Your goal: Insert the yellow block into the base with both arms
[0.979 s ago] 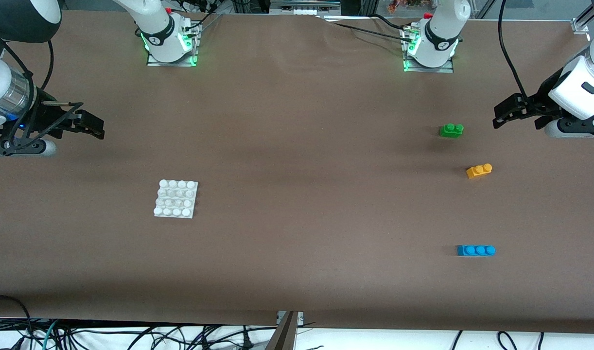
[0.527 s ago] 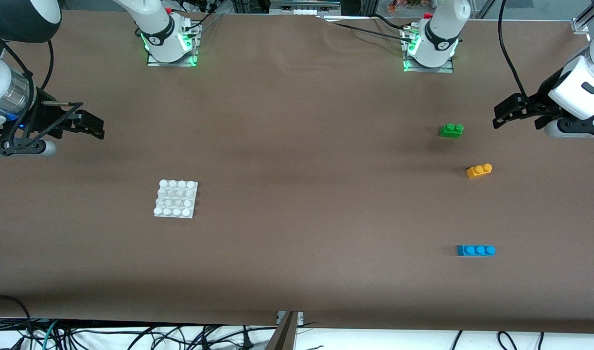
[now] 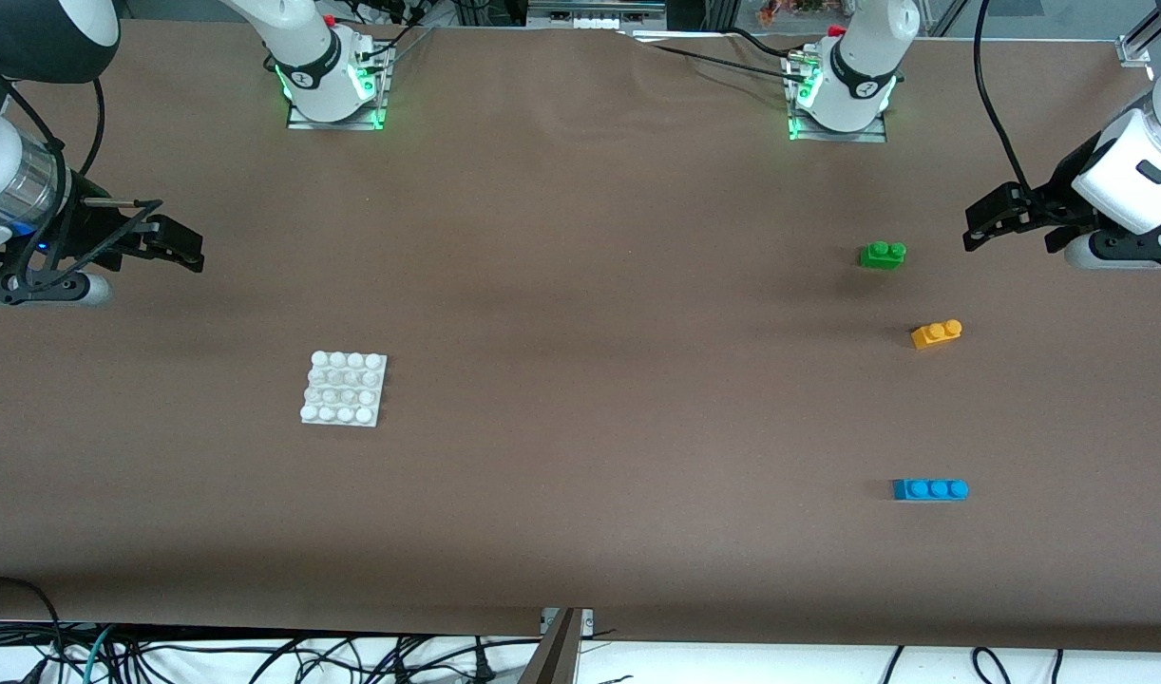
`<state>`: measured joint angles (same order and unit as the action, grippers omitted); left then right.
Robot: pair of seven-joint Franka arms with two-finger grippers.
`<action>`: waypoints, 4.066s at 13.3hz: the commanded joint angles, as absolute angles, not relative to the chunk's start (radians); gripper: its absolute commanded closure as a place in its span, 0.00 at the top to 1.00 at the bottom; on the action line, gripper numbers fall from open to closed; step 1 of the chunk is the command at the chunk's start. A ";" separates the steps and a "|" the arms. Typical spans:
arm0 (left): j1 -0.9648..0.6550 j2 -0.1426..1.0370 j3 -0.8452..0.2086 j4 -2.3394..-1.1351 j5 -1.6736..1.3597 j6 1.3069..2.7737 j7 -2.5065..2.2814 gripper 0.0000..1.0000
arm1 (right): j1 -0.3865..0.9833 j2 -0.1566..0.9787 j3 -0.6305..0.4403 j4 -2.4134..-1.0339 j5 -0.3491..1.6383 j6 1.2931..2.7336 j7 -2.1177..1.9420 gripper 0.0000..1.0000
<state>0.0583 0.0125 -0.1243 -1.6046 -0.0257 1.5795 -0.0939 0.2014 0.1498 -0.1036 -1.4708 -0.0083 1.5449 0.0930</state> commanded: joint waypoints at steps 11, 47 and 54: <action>0.054 0.023 -0.121 -1.578 -0.035 1.566 -0.077 1.00 | 0.152 0.169 -0.106 -1.447 -0.011 1.543 0.094 0.99; 0.054 0.023 -0.120 -1.578 -0.035 1.566 -0.077 1.00 | 0.178 0.672 -0.075 -1.775 0.166 2.347 0.338 0.99; 0.054 0.023 -0.120 -1.578 -0.035 1.566 -0.077 1.00 | 0.175 0.673 -0.042 -1.782 0.182 2.352 0.273 0.69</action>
